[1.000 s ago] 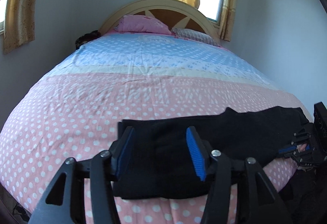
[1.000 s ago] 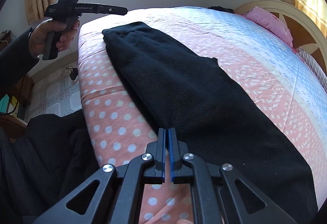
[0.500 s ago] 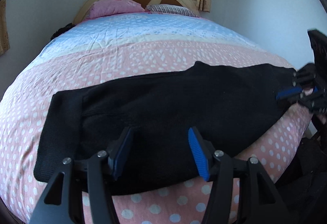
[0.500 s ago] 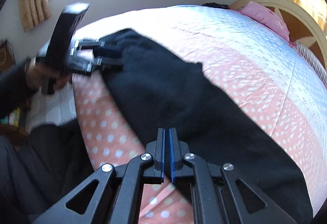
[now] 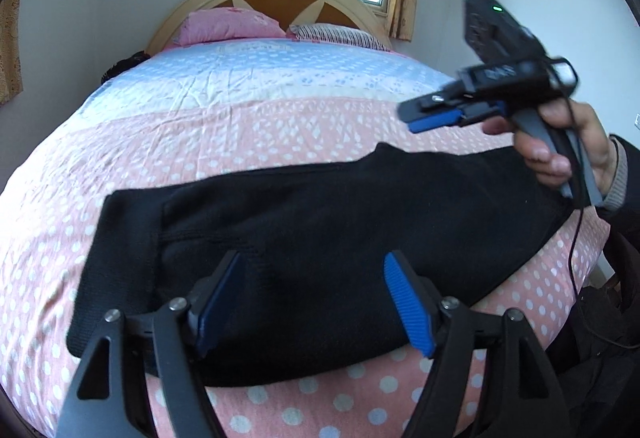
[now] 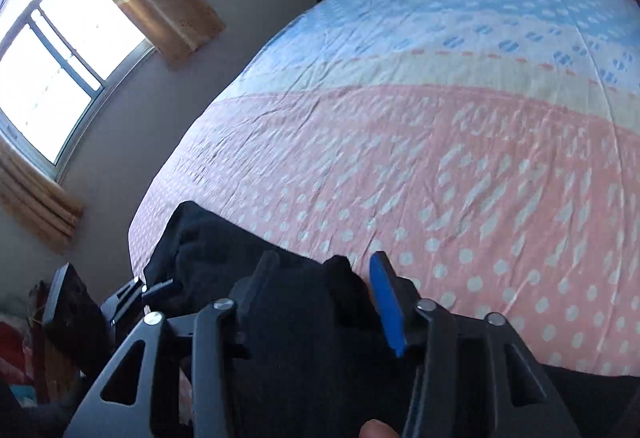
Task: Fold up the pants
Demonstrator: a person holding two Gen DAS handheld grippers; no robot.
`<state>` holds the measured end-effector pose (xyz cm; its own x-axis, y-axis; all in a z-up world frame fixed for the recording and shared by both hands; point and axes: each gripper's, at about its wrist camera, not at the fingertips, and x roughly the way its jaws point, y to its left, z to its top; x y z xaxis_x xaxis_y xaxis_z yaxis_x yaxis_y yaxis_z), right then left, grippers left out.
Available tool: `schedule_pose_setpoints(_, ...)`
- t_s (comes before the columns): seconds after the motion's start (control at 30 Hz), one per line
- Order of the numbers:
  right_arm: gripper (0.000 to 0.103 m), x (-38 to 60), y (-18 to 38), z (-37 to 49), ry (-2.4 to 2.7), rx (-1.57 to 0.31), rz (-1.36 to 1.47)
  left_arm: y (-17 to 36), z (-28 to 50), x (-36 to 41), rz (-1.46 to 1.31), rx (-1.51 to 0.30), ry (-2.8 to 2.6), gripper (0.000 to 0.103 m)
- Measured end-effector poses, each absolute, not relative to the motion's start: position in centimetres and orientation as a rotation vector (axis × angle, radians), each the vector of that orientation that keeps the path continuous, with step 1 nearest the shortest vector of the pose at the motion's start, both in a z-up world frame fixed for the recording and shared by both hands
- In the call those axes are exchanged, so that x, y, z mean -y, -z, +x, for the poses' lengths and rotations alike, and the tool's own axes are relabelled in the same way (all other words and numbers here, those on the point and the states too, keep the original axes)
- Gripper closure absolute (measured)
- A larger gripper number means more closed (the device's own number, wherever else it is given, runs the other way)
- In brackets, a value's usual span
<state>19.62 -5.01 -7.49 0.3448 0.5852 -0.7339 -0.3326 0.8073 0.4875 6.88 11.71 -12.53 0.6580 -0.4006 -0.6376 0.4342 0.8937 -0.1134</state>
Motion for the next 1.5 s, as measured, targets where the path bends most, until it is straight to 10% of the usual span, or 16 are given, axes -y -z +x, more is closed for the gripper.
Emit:
schedule_pose_setpoints(0.1, 0.065, 4.7, 10.0, 21.5, -0.622, -1.173, 0.361, 13.2, 6.8, -11.6, 0.054, -0.729, 0.470, 0.028)
schedule_pose_setpoints(0.17, 0.094, 4.3, 10.8, 21.5, -0.638, -1.196, 0.385, 13.2, 6.8, -11.4, 0.069, -0.727, 0.467, 0.027)
schedule_pose_setpoints(0.4, 0.096, 4.9, 11.6, 22.2, -0.569, -1.161, 0.387, 13.7, 6.6, -10.7, 0.109, -0.717, 0.458, 0.022)
schedule_pose_setpoints(0.5, 0.091, 5.3, 11.3, 21.8, -0.610, -1.145, 0.398, 13.2, 6.5, -10.4, 0.115, -0.735, 0.434, 0.022)
schedule_pose_setpoints(0.6, 0.048, 7.7, 9.4, 19.2, -0.607, -1.097, 0.365, 11.3, 5.3, -9.8, 0.120, -0.683, 0.423, 0.022)
schedule_pose_setpoints(1.1, 0.047, 41.3, 0.5, -1.6, -0.005, -0.762, 0.547, 8.6, 1.4, 9.0, 0.285, -0.619, 0.855, 0.022)
schedule_pose_setpoints(1.5, 0.048, 50.8, 3.5, -13.1, 0.226, -0.634, 0.803, 10.3, -0.3, 19.7, 0.421, -0.674, 1.004, 0.044)
